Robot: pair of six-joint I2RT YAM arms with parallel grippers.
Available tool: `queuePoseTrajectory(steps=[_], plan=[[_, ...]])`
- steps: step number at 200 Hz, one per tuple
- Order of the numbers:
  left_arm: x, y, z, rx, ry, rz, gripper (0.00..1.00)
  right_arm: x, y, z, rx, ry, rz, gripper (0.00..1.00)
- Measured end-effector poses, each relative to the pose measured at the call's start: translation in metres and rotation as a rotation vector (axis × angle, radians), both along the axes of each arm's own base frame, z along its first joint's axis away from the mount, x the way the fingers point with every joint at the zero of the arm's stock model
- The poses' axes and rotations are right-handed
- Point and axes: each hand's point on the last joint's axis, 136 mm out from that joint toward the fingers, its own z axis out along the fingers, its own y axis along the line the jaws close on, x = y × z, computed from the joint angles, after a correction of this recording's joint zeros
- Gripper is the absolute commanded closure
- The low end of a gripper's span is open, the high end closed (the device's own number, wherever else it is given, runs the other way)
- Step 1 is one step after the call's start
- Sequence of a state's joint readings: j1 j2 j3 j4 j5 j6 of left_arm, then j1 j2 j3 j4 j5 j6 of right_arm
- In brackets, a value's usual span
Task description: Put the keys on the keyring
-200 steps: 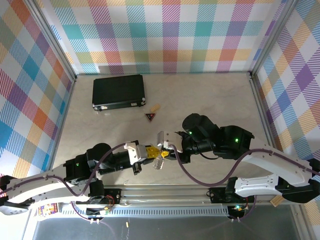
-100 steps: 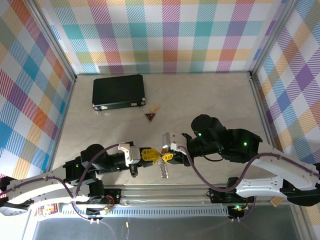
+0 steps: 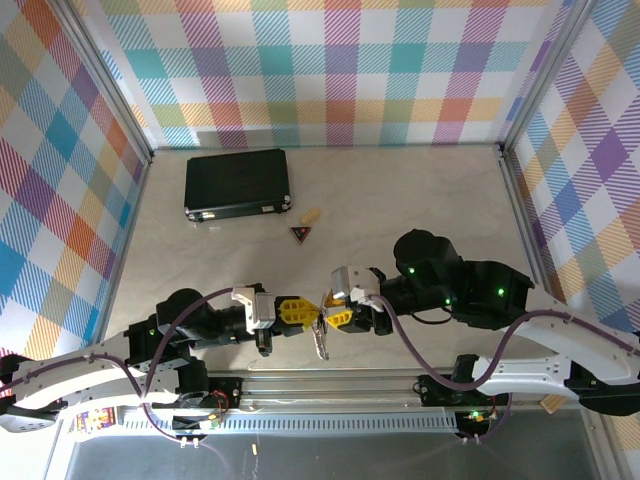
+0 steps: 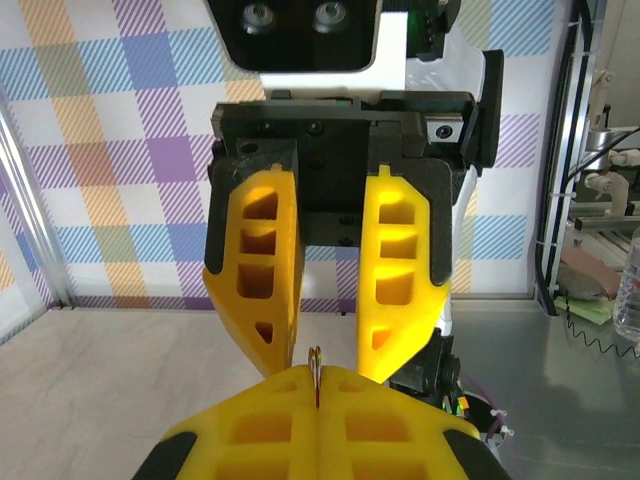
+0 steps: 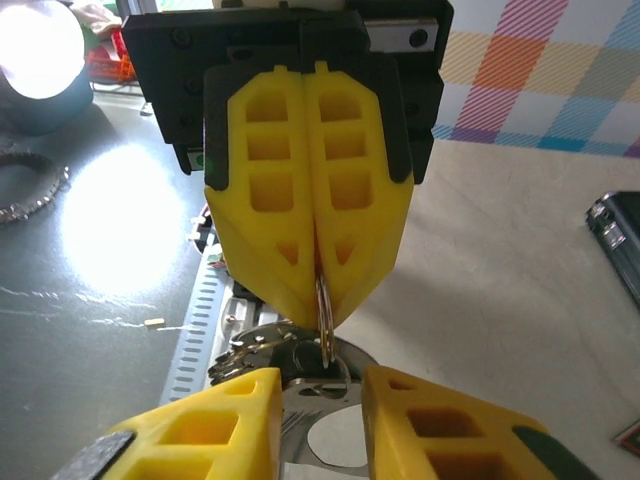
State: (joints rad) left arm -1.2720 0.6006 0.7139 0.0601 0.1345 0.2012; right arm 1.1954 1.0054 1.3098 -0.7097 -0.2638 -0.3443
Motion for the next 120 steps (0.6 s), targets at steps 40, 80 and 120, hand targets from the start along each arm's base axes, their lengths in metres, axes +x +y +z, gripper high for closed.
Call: queuePoseTrajectory(steps=[40,80,120], plan=[[-0.001,0.002,0.004,-0.017,-0.003,-0.004,1.00,-0.005,-0.003,-0.007,0.029,0.022,0.005,0.63],[-0.002,0.003,0.009,-0.036,-0.008,-0.008,1.00,-0.007,0.001,-0.010,0.053,0.052,0.016,0.64],[-0.003,0.003,0.009,-0.038,-0.006,-0.013,1.00,-0.009,0.005,-0.008,0.081,0.069,0.025,0.66]])
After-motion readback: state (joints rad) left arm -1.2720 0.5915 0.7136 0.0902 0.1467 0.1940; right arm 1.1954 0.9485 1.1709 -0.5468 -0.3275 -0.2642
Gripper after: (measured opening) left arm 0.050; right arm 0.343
